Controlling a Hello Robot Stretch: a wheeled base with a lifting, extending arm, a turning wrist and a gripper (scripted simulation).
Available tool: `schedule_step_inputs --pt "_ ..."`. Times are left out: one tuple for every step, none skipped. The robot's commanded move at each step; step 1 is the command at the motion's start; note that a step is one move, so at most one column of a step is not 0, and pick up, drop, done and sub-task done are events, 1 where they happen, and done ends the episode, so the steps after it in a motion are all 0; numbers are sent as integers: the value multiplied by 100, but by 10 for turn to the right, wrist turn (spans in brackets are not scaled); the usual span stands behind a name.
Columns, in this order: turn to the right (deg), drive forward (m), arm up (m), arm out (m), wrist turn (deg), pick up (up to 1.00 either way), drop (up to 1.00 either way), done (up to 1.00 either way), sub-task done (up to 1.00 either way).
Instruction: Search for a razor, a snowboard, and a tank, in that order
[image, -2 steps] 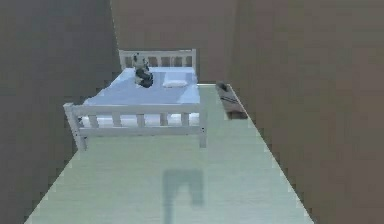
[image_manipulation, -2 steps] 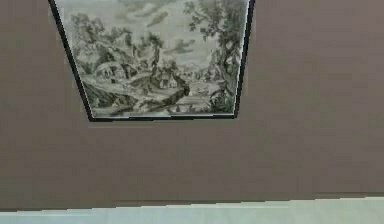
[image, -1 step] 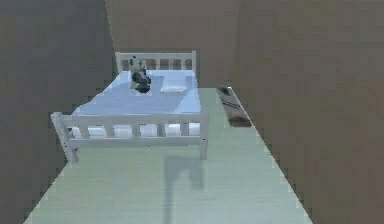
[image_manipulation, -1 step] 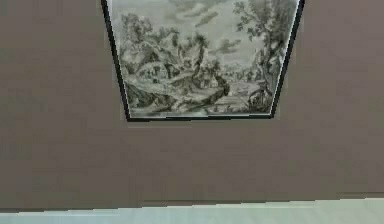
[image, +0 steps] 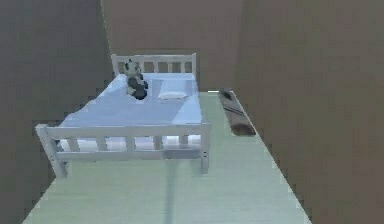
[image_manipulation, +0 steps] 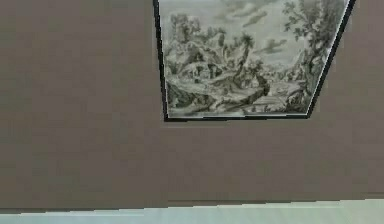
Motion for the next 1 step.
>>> schedule_step_inputs --pt "240 0 0 0 0 0 0 0 0"
